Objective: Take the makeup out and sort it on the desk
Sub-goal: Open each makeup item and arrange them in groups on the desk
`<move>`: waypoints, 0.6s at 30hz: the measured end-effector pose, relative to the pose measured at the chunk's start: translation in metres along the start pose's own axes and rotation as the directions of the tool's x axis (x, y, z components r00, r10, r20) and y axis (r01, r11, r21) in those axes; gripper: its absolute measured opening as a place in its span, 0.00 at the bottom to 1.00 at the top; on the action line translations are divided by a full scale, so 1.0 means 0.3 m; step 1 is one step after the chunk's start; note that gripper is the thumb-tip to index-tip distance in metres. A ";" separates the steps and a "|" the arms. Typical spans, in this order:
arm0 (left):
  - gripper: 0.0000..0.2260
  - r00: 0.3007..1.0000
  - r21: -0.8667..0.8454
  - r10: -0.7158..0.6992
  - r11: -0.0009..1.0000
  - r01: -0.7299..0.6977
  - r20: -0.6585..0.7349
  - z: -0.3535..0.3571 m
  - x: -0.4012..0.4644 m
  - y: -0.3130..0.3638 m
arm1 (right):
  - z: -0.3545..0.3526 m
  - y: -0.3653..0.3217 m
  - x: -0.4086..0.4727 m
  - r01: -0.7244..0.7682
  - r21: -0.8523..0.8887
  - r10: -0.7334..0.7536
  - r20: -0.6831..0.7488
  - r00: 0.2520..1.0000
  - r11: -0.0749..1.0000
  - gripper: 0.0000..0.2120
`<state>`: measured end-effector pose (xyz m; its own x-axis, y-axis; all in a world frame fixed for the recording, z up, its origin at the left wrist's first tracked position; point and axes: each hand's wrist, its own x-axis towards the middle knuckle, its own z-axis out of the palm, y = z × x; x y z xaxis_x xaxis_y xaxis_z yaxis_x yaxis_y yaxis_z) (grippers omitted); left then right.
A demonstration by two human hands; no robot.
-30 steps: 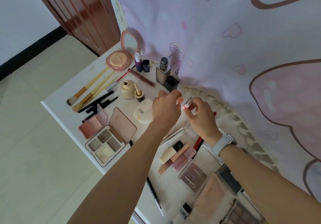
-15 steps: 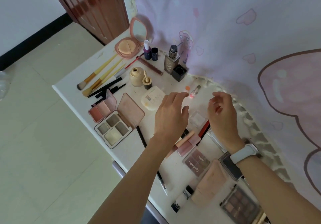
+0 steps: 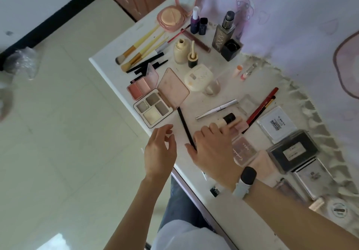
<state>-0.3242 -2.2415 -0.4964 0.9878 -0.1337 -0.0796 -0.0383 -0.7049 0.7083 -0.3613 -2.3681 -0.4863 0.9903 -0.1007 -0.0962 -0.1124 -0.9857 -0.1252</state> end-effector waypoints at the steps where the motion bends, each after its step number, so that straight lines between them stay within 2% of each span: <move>1: 0.10 1.000 -0.006 -0.009 1.000 0.009 0.010 -0.003 -0.007 -0.009 | 0.005 -0.015 -0.004 0.001 -0.053 0.000 0.032 0.999 0.999 0.15; 4: 0.10 0.999 -0.033 -0.012 0.999 0.013 0.030 -0.006 -0.019 -0.023 | 0.000 -0.036 -0.003 -0.008 -0.093 0.013 0.048 0.999 0.996 0.14; 8: 0.10 0.999 -0.062 -0.020 0.998 0.022 0.041 -0.008 -0.021 -0.018 | -0.032 -0.024 0.009 -0.101 -0.012 0.101 0.068 0.993 0.995 0.11; 11: 0.08 0.995 -0.081 -0.040 0.996 0.047 0.090 -0.005 -0.027 -0.007 | -0.064 0.029 0.017 -0.254 0.177 0.207 0.248 0.946 0.951 0.12; 13: 0.07 0.988 -0.125 -0.012 0.992 0.031 0.156 -0.006 -0.033 0.009 | -0.093 0.074 0.026 -0.392 0.359 0.259 0.366 0.894 0.847 0.10; 15: 0.07 0.971 -0.177 0.013 0.984 0.030 0.239 -0.009 -0.033 0.033 | -0.118 0.109 0.036 -0.520 0.582 0.260 0.472 0.842 0.626 0.08; 16: 0.07 0.954 -0.201 0.015 0.978 0.047 0.299 -0.011 -0.032 0.046 | -0.127 0.120 0.037 -0.536 0.664 0.260 0.474 0.841 0.522 0.07; 18: 0.08 0.906 -0.233 0.038 0.970 0.068 0.422 -0.014 -0.031 0.071 | -0.144 0.124 0.030 -0.489 0.760 0.285 0.401 0.871 0.427 0.07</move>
<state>-0.3336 -2.2523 -0.4777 0.8300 -0.4412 -0.3412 0.0651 -0.5309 0.8449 -0.3529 -2.4115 -0.4491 0.7974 -0.3144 -0.5150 -0.5952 -0.2694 -0.7571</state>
